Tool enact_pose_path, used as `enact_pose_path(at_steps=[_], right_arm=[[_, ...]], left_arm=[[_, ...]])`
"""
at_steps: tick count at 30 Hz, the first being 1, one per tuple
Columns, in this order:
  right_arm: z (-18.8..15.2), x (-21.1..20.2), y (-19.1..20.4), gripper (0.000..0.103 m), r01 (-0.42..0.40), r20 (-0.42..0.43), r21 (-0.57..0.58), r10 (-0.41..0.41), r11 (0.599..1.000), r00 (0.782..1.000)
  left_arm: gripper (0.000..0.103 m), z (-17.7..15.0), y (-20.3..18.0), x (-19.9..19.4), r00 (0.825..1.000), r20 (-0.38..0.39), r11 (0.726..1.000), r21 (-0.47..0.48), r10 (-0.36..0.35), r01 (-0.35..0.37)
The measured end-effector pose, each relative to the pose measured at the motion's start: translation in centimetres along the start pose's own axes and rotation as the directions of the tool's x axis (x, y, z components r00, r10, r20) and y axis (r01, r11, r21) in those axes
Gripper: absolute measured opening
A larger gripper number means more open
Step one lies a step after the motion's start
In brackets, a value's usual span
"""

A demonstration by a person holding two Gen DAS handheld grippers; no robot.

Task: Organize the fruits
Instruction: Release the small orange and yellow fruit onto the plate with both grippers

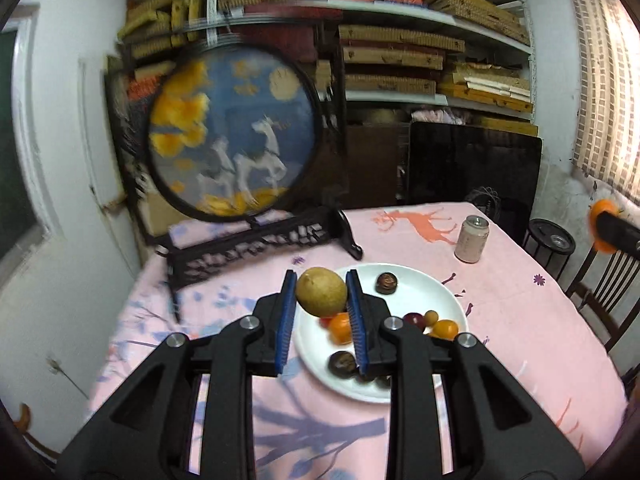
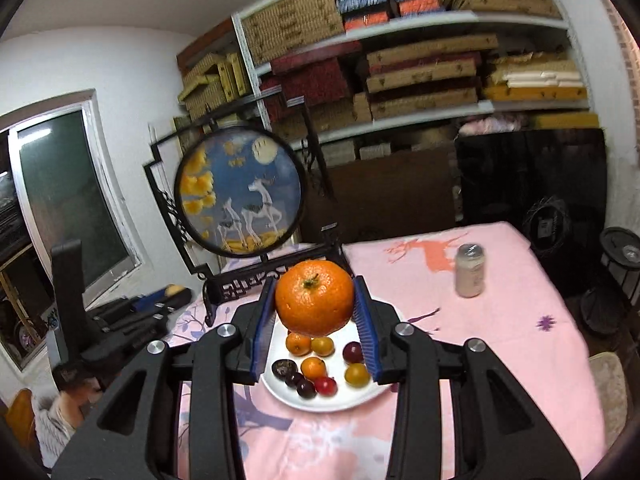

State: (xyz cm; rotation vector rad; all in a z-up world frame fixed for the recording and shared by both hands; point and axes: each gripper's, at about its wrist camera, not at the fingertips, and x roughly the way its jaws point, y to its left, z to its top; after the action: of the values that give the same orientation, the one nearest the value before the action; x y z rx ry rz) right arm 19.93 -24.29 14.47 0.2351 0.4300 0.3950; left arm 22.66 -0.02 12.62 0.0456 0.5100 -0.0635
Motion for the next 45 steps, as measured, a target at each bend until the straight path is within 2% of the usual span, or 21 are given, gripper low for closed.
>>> enact_pose_path(at_steps=[4,8,11,16,26,29,31,32,33,35,37,42,44,45], right_arm=[[-0.5,7.2,-1.1,0.038,0.006,-0.096,0.023,-0.004,1.000,0.995],[-2.1,14.9,-3.2,0.038,0.040,-0.210,0.066,-0.025,0.997,0.977],[-4.1,18.9,-5.2,0.038,0.067,-0.292,0.094,-0.037,0.993,0.956],[-6.0,21.8,-7.0,0.038,0.110,-0.350,0.086,-0.073,0.990,0.934],[-6.9,23.2,-8.5,0.038,0.148,-0.380,0.098,-0.101,0.984,0.919],[-7.4,23.6,-8.8,0.038,0.155,-0.396,0.112,-0.099,0.982,0.913],[-7.5,23.7,-8.8,0.039,0.152,-0.402,0.113,-0.094,0.982,0.911],[-7.5,23.8,-8.8,0.039,0.152,-0.406,0.116,-0.092,0.982,0.909],[-7.5,23.8,-8.9,0.039,0.155,-0.409,0.119,-0.094,0.981,0.908],[-7.3,23.6,-9.0,0.040,0.163,-0.406,0.115,-0.104,0.980,0.908],[-7.1,23.3,-8.8,0.046,0.153,-0.391,0.111,-0.098,0.982,0.915],[-5.9,21.7,-8.0,0.049,0.122,-0.338,0.118,-0.076,0.985,0.938],[-5.2,20.7,-7.5,0.049,0.107,-0.308,0.112,-0.068,0.988,0.949],[-4.8,20.1,-7.1,0.051,0.097,-0.292,0.109,-0.061,0.989,0.954]], left_arm=[[0.025,-0.8,-1.3,6.5,0.996,-0.084,0.999,-0.019,-0.028,0.026],[0.025,-2.0,-3.2,13.3,0.982,-0.181,0.998,-0.019,-0.062,0.059],[0.025,-2.6,-4.0,17.0,0.967,-0.241,0.997,-0.027,-0.076,0.071],[0.025,-3.4,-5.5,21.6,0.948,-0.309,0.997,-0.005,-0.072,0.074],[0.025,-4.3,-6.6,23.8,0.932,-0.354,0.996,0.019,-0.076,0.088],[0.025,-4.5,-6.1,24.5,0.921,-0.378,0.995,-0.017,-0.099,0.100],[0.025,-4.4,-6.1,24.3,0.926,-0.366,0.996,-0.007,-0.088,0.092],[0.028,-4.4,-6.1,24.2,0.929,-0.362,0.997,-0.002,-0.076,0.081],[0.040,-4.4,-6.1,24.2,0.931,-0.360,0.998,0.001,-0.061,0.066],[0.058,-4.2,-5.7,23.8,0.939,-0.340,0.999,-0.009,-0.048,0.048],[0.061,-3.8,-5.3,23.3,0.945,-0.323,0.999,-0.020,-0.052,0.048],[0.071,-2.8,-4.6,21.8,0.957,-0.283,0.998,-0.037,-0.056,0.047],[0.073,-2.2,-4.5,20.6,0.968,-0.249,0.999,-0.022,-0.038,0.033],[0.077,-1.9,-4.5,20.1,0.973,-0.230,0.999,-0.018,-0.031,0.027]])
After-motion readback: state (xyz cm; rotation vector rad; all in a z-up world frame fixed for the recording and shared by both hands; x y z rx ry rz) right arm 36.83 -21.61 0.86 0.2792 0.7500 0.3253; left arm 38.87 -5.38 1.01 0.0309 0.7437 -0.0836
